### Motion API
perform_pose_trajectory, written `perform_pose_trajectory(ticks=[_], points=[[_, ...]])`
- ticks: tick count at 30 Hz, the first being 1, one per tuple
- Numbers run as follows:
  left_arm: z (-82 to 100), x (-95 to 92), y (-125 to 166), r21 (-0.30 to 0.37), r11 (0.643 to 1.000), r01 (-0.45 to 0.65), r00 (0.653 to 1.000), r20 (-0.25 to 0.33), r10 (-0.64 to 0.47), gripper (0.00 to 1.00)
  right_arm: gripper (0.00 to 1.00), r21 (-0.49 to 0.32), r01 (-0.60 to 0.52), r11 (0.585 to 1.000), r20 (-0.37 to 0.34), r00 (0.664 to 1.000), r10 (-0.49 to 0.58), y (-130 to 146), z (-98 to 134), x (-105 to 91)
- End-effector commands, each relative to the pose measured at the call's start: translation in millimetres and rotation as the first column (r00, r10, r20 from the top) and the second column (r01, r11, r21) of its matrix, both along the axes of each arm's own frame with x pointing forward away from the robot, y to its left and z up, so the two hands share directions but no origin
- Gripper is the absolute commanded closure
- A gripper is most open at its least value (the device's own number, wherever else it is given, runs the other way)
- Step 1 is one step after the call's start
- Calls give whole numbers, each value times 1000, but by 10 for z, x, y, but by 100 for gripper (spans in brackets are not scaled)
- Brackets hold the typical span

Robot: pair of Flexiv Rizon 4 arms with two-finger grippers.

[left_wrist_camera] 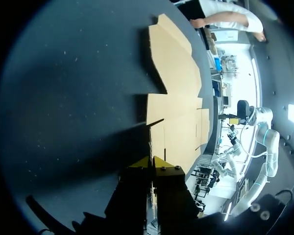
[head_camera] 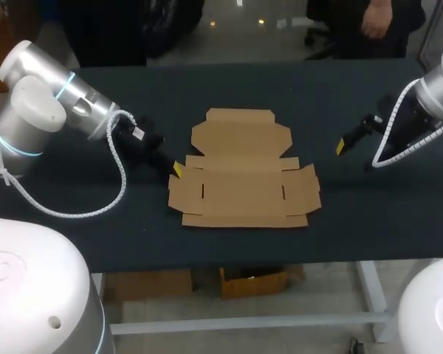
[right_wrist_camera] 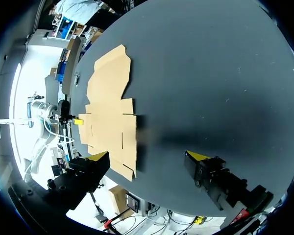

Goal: Assemble the packaging by folding the flat box into shape, placing the metal phone stand inside, and closing the box properly

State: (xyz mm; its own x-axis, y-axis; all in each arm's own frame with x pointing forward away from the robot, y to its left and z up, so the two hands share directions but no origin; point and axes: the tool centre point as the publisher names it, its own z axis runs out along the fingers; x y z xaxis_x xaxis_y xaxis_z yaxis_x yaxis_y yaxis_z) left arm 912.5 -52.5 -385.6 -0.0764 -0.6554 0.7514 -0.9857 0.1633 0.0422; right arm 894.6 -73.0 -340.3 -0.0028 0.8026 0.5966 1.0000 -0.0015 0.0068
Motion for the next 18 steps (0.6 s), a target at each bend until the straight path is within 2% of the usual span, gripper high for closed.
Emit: perform_pose_trajectory(ticks=[1,11,18], points=[[-10,-33,-5,-2,1000,-2,1000,-2,2,100,0,2,0,1000,-1,1000,0,-13,5,-11],[-3,-147,3,-19,1000,-11,1000,2,11,100,0,0,0,1000,-4,1000,0,-8,-6,-22],[-32,-124,23,-16,1000,-17,1000,4,17,98,0,1,-2,1000,-4,1000,2,2,-9,-24]])
